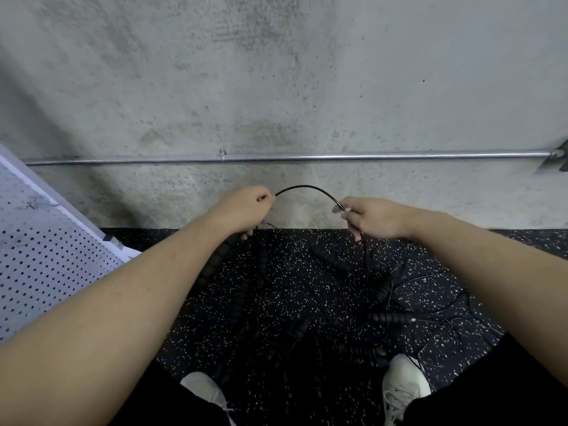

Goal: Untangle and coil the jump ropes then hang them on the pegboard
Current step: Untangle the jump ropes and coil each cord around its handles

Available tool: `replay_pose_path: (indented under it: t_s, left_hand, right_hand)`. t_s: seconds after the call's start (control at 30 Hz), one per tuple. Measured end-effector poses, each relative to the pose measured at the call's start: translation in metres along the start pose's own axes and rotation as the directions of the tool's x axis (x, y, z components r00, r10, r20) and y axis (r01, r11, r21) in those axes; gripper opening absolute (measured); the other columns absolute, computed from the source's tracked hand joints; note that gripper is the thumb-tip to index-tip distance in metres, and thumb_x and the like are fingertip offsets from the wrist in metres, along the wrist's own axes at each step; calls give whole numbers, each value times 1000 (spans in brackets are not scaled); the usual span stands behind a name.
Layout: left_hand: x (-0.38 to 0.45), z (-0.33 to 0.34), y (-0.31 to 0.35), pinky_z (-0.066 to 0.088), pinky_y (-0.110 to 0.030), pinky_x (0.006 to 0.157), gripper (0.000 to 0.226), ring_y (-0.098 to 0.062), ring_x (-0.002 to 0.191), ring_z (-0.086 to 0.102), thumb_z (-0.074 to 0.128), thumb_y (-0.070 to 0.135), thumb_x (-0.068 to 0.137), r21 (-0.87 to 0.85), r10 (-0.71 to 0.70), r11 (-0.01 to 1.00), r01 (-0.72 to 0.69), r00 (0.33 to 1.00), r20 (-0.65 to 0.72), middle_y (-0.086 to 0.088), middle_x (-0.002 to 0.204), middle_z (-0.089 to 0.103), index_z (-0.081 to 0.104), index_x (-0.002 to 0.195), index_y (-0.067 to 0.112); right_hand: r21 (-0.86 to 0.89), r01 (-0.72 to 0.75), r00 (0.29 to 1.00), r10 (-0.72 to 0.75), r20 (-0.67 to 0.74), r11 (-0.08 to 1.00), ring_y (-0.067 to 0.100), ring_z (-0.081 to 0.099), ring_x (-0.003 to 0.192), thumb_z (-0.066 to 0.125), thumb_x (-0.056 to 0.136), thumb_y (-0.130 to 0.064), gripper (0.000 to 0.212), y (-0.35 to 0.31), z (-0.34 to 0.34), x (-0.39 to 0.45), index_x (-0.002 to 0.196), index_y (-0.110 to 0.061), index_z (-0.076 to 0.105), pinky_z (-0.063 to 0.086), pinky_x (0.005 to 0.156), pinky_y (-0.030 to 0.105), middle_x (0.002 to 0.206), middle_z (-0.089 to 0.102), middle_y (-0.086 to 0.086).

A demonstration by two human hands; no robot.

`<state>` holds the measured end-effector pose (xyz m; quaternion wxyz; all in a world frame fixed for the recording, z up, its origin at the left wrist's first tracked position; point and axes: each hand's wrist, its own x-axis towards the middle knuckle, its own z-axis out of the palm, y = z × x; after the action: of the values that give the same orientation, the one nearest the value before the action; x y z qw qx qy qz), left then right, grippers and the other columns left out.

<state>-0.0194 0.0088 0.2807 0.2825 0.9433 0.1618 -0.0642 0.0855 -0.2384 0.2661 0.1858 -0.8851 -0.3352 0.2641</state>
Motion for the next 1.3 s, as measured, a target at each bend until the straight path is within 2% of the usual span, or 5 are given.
replay_pose_path:
  t_s: [0.27, 0.5, 0.83, 1.13, 1.3]
  left_hand:
    - [-8, 17, 27, 55, -29, 48, 47, -12, 49, 60, 49, 43, 105, 59, 65, 995, -76, 985, 162, -4, 99, 73, 38, 150, 36]
    - [-8, 18, 49, 49, -32, 57, 30, -4, 56, 59, 36, 47, 108, 30, 282, 959, -281, 957, -59, 4, 82, 69, 52, 84, 37]
    - [3, -1, 32, 59, -45, 63, 34, -21, 56, 59, 32, 42, 110, -171, 52, 981, -91, 974, -222, -15, 99, 68, 53, 94, 21]
    - [16, 7, 22, 57, -35, 55, 30, -22, 53, 63, 47, 44, 105, -89, -67, 994, 64, 997, -31, -10, 99, 72, 49, 130, 28]
    - [7, 21, 60, 53, -26, 47, 39, -10, 48, 62, 57, 43, 101, 9, 184, 983, -185, 980, 79, 7, 109, 64, 49, 138, 35]
  right_hand:
    - [100, 171, 960, -143, -241, 980, 16, 60, 87, 49, 106, -29, 7, -30, -7, -5, 104, -22, 48, 46, 73, 30, 99, 66, 4]
    - [253, 235, 926, -137, -352, 938, 4, 48, 56, 54, 103, -33, 9, -36, -11, -5, 99, -25, 52, 42, 62, 26, 67, 57, -5]
    - [-13, -76, 989, 77, 127, 997, 5, 67, 94, 27, 105, -57, 39, -1, -11, -15, 109, -27, 51, 41, 94, 32, 93, 75, -6]
    - [82, 51, 975, -32, -222, 995, 14, 46, 57, 42, 106, -43, 31, -1, -24, -22, 91, -30, 66, 43, 66, 31, 68, 54, -1]
    - [66, 62, 972, -45, -231, 996, 7, 42, 46, 49, 104, -41, 27, -6, -25, -23, 95, -28, 70, 37, 56, 28, 60, 53, -3]
